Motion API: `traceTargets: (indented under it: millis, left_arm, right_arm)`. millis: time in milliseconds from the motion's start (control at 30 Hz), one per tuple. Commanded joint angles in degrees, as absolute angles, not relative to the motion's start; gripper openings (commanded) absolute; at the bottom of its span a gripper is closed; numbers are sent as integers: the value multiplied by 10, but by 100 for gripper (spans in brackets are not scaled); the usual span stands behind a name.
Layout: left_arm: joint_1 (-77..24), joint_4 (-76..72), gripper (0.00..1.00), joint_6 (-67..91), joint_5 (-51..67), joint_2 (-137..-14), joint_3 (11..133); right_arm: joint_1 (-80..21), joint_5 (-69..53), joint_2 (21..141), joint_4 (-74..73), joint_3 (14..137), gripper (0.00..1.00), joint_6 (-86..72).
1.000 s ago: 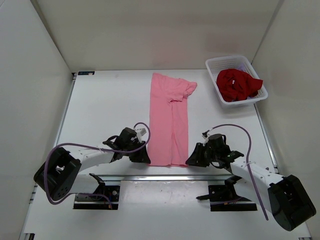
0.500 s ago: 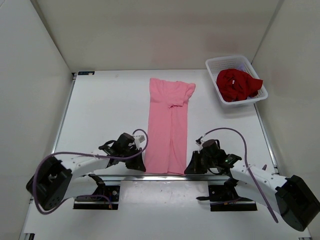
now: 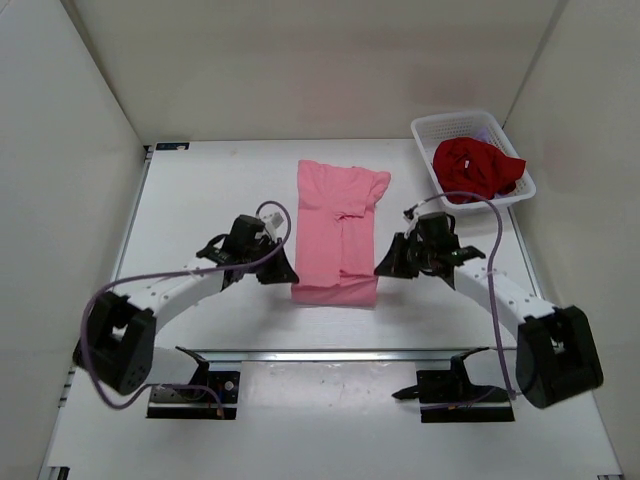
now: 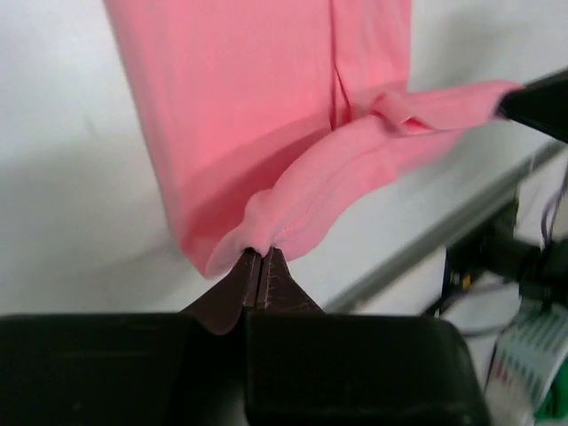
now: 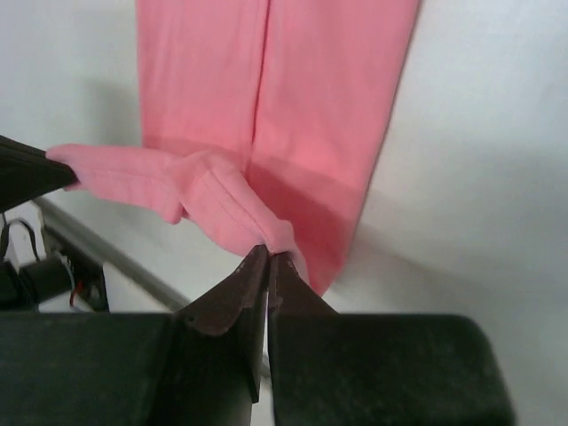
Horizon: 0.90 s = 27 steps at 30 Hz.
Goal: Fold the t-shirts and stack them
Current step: Fold the folded rectangular tshirt in 1/3 of the way
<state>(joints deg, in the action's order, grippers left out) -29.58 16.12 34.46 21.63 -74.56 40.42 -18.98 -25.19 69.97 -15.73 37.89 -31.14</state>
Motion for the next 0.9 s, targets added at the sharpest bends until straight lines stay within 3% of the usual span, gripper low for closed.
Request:
traceTargets:
  millis: [0, 300, 600, 767, 867]
  left_arm:
    - [-270, 131, 0, 331, 164, -836, 502]
    - [-216, 122, 0, 336, 113, -998, 681]
    - [-208, 120, 2, 313, 116, -1124, 802]
    - [-202, 102, 9, 324, 146, -1169, 824]
    - [-200, 88, 18, 330, 137, -1172, 822]
  right_arm:
    - [-150, -234, 780, -115, 482, 0, -240]
    - [-107, -251, 996, -63, 637, 0, -233]
    - [-100, -241, 1092, -93, 741, 0, -215]
    - [-93, -220, 1104, -112, 757, 0, -217]
    - [-99, -205, 1105, -122, 761, 0, -216]
